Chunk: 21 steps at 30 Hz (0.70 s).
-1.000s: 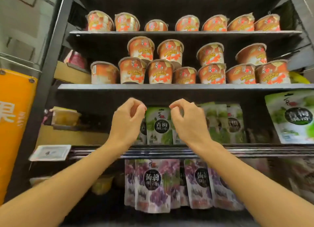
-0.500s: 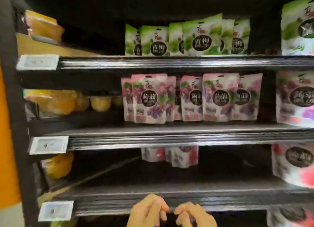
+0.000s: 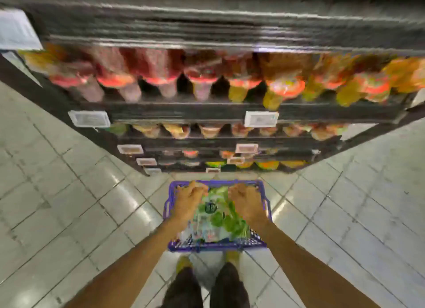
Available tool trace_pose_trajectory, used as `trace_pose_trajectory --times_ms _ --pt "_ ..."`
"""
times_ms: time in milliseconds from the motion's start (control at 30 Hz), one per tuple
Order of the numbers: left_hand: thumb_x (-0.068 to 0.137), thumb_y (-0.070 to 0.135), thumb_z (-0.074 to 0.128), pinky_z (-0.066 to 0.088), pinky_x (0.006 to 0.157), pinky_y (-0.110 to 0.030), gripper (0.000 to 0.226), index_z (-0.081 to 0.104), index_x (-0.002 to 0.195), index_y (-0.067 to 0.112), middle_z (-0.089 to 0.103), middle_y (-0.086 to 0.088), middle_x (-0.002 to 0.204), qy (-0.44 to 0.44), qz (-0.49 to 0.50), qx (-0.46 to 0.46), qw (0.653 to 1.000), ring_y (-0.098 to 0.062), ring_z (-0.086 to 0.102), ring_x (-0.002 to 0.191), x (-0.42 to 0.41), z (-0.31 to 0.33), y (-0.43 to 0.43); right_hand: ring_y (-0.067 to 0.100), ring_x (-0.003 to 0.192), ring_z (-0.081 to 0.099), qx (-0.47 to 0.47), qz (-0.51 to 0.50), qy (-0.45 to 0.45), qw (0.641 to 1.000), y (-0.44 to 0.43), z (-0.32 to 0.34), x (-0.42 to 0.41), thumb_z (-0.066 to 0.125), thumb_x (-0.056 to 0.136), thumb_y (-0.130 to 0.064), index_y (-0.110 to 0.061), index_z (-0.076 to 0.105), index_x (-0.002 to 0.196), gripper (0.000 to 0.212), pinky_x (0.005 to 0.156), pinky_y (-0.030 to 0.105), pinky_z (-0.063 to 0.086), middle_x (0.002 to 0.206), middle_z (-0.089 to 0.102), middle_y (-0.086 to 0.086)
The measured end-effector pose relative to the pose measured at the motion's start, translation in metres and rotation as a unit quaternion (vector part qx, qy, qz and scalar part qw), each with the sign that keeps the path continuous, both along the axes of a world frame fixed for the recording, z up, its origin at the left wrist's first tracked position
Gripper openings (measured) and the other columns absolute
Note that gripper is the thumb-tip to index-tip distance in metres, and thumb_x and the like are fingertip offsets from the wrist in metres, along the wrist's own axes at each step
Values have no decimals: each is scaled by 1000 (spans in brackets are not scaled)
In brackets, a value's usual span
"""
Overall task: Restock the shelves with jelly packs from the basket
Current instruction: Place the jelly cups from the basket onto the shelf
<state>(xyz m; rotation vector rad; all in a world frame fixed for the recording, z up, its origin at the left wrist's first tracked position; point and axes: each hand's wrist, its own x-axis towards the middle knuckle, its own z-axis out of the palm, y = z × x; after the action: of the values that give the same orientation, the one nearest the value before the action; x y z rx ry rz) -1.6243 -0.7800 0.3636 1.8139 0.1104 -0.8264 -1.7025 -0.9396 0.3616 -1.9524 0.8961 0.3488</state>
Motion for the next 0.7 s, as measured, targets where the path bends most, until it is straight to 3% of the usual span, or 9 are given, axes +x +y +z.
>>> trace_pose_trajectory --times_ms 67,133,200,267,300,400,500,600,700 --pt "97 -2 48 49 64 -17 20 66 100 -6 64 -7 86 28 11 23 999 -7 57 68 -8 -53 0 22 89 60 3 1 16 1000 1 -53 -7 55 95 -21 -15 70 95 17 82 32 48 95 67 5" --pt "97 0 49 53 67 -18 18 66 100 -5 64 -7 95 52 17 34 998 -6 60 72 -15 -104 0 21 87 56 3 10 33 999 2 -103 -14 54 95 -12 -10 71 92 17 83 34 46 93 66 9" --pt "97 1 49 50 57 -15 14 63 97 2 64 -7 98 96 34 47 994 -8 60 67 -23 -152 0 31 82 59 -7 9 40 999 0 -151 -21 53 94 -3 -14 65 74 26 82 45 48 83 63 19" --pt "97 -1 48 44 46 -10 13 60 94 4 62 -10 93 153 61 45 985 -13 55 65 -30 -192 -5 27 72 54 -28 -6 63 998 -5 -196 -31 53 93 -1 -30 48 61 43 75 44 46 70 55 9" --pt "97 -2 48 42 43 -9 14 60 93 4 62 -10 88 164 75 48 982 -14 53 65 -33 -211 -8 24 71 51 -31 -14 80 996 -7 -215 -35 52 92 -1 -30 47 61 42 72 42 45 69 54 3" --pt "99 3 48 44 45 -12 16 63 103 6 62 -5 87 176 85 66 978 -13 54 68 -43 -262 -17 30 80 61 -50 -22 108 993 -18 -265 -48 52 89 -1 -12 69 88 20 69 37 48 93 69 12" --pt "99 7 49 44 46 -12 17 65 98 12 63 -2 92 186 70 63 978 -13 55 67 -54 -302 -33 35 105 64 -62 -18 121 991 -30 -307 -59 53 87 -2 -8 69 113 30 85 38 52 121 66 15" --pt "100 11 49 45 54 -16 25 63 120 7 63 -2 104 185 48 80 978 -9 57 68 -63 -328 -53 37 104 63 -65 -32 134 988 -40 -336 -67 55 86 -5 -10 66 117 34 80 35 50 123 64 17" --pt "100 11 47 44 57 -19 27 60 124 4 62 -7 107 194 45 65 978 -14 56 71 -70 -341 -71 36 100 64 -62 -32 144 987 -45 -354 -74 55 87 -7 -11 67 116 32 71 27 39 120 66 16"
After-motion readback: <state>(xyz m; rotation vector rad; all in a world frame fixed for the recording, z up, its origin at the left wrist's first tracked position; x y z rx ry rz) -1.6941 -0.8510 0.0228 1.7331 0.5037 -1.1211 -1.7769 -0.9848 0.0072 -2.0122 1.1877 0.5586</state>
